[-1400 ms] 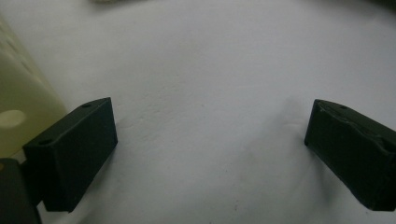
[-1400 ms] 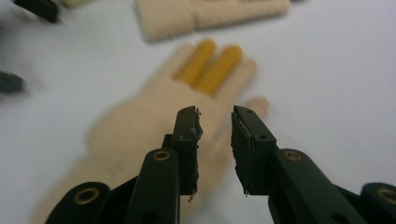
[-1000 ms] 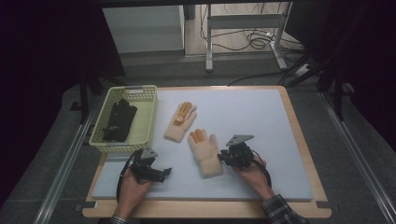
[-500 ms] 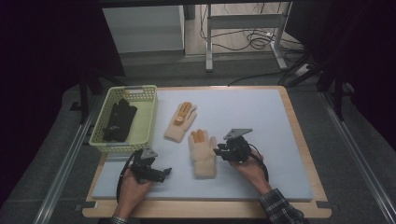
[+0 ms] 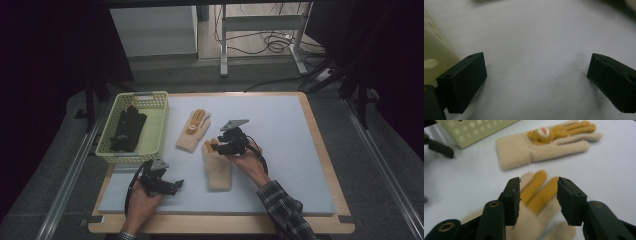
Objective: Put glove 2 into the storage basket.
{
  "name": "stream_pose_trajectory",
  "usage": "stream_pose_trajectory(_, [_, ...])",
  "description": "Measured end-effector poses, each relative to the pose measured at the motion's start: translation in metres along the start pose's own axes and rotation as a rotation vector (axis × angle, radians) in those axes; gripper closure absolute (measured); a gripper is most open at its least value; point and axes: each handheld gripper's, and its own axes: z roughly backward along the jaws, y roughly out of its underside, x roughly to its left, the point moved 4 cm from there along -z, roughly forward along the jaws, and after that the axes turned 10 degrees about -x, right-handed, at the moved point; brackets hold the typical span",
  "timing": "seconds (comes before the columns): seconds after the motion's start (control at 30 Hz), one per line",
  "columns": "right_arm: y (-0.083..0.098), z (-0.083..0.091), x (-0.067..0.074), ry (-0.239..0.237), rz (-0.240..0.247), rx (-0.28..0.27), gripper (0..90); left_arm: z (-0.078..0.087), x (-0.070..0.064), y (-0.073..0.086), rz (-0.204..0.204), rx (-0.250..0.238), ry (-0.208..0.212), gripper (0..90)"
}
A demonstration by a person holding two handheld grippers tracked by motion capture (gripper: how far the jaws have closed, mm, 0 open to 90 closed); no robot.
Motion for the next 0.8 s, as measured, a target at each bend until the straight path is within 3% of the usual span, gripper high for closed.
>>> stream_pose_trajectory(0.1, [-0.010, -0.017, -0.003, -0.005, -0.002, -0.001, 47.1, 0.000, 0.000, 0.000, -0.001, 0.000, 0.000, 2.4])
stream_pose_trajectory(0.47, [-0.026, -0.064, -0.010, -0.029, 0.022, 0.019, 48.2, 0.000, 0.000, 0.000, 0.003, -0.001, 0.001, 2.4])
stream_pose_trajectory(0.8, [-0.035, -0.104, -0.009, -0.014, 0.056, 0.047, 46.3, 0.000, 0.000, 0.000, 0.003, -0.002, 0.001, 2.4])
